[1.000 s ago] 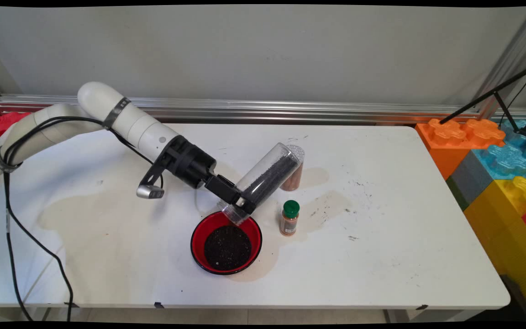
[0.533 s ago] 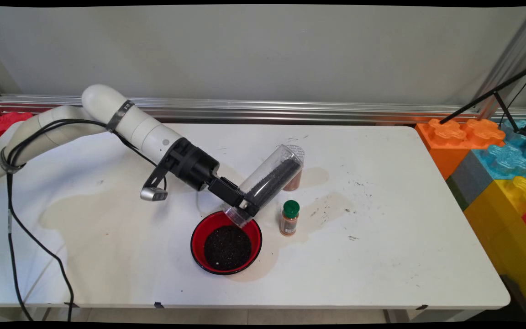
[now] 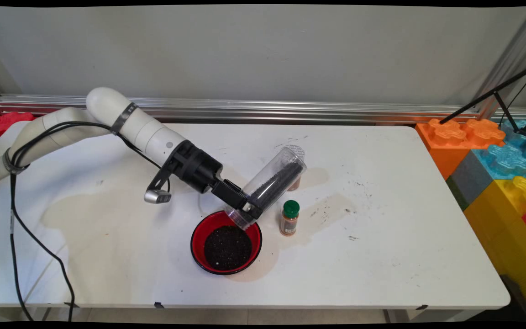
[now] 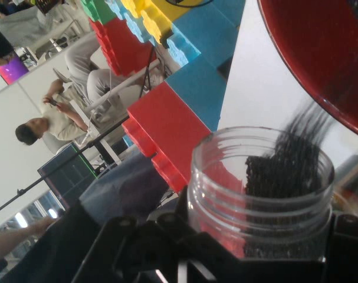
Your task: Pour the black seasoning powder in the red bowl
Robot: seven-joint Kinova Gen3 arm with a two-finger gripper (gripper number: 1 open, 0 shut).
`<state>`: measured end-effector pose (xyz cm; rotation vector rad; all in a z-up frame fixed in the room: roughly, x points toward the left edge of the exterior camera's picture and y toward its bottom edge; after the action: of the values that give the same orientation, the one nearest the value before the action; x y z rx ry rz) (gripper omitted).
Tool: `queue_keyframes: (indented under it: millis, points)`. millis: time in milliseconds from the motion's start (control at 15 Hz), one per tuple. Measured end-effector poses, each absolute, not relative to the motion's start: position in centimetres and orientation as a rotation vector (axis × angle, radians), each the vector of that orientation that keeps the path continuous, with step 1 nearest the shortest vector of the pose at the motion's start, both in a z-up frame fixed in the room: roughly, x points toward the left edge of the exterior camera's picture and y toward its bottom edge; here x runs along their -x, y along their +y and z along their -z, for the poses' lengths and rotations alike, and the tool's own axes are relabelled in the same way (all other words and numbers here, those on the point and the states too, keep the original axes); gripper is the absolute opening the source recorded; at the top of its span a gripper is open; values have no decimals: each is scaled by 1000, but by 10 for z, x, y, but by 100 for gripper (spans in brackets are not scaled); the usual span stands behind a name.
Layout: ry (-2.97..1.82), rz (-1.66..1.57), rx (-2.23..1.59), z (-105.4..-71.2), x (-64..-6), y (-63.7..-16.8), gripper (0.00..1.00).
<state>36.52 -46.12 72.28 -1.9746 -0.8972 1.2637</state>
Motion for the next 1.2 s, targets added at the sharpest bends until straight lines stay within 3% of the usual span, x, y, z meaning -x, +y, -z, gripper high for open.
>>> queue_keyframes:
  millis: [1200]
  points:
    - [-879,-1273,1979,-721,-357,-462,0]
